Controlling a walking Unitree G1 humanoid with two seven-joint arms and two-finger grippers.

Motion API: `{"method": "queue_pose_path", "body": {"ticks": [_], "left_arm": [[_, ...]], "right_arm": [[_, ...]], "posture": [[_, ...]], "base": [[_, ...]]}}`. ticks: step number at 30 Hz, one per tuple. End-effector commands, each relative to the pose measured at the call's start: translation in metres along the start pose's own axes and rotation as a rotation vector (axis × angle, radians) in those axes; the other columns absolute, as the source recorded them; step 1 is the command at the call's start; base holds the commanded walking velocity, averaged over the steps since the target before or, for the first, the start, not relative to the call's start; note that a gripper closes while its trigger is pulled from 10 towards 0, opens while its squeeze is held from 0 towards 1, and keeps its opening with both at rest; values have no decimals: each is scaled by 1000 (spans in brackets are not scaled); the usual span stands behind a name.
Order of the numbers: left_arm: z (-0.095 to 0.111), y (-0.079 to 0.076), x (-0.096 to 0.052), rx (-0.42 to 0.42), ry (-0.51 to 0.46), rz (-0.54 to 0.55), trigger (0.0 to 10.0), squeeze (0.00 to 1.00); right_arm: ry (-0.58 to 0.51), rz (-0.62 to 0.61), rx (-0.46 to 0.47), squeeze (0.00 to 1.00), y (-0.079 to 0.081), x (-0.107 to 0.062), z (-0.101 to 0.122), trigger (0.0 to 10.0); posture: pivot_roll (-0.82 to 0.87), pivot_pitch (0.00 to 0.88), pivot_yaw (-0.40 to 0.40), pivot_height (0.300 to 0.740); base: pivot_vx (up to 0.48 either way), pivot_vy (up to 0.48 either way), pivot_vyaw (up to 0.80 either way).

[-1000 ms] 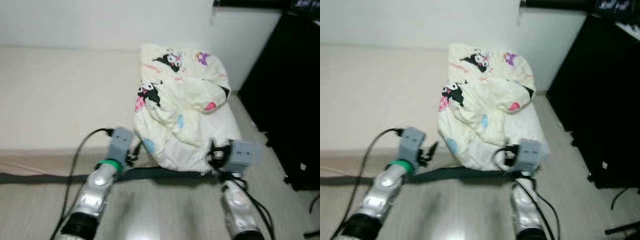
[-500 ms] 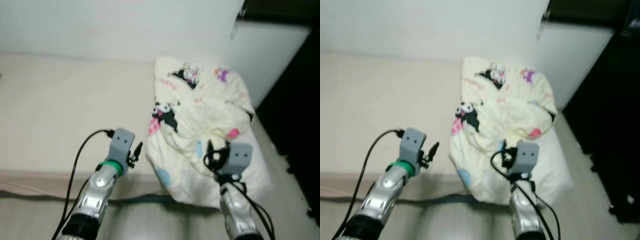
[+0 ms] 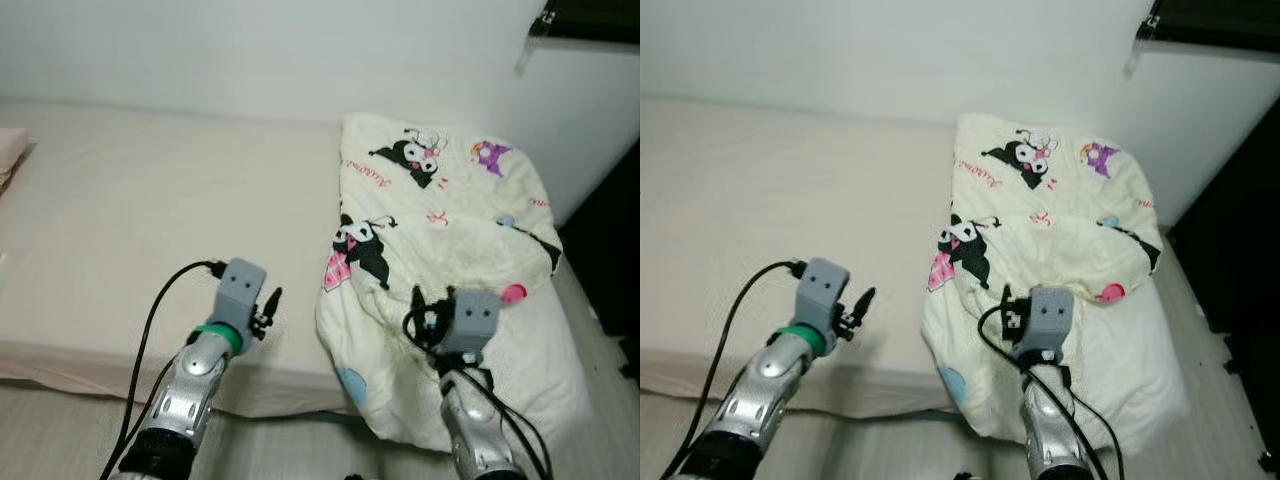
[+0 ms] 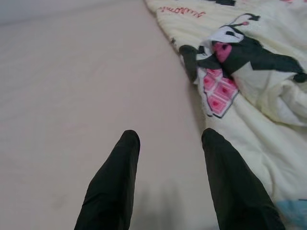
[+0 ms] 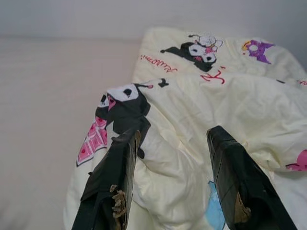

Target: Clean up the room

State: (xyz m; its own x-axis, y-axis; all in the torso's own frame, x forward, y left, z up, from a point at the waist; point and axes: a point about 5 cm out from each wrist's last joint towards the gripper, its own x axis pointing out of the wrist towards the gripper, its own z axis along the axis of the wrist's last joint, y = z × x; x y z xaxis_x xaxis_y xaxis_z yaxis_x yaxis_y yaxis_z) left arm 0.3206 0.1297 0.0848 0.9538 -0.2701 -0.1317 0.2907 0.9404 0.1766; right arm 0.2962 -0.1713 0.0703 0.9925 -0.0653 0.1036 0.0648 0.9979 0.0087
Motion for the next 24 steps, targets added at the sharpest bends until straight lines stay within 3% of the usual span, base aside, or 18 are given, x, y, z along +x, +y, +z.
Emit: {"method": "queue_pose_path", "body": {"ticks": [1,8,24], "left_arm": [[-9,-5,-3,0,33,-16,10000,0],[-8,-6,-2,4,27,-20,10000,0],[-6,-6,-3,9,24,-24,10000,0]], "right_arm": [[18,-20,-3,0,-4,-4,-5,10000],[19,-54,12,0,-11,-3,-4,10000],[19,-48,22,0,-8,-4,-4,10000]], "posture": [[1,71,56,707],[-6,79,59,682],[1,86,63,632]], "base": [[0,0,0],[0,0,0],[0,0,0]]}}
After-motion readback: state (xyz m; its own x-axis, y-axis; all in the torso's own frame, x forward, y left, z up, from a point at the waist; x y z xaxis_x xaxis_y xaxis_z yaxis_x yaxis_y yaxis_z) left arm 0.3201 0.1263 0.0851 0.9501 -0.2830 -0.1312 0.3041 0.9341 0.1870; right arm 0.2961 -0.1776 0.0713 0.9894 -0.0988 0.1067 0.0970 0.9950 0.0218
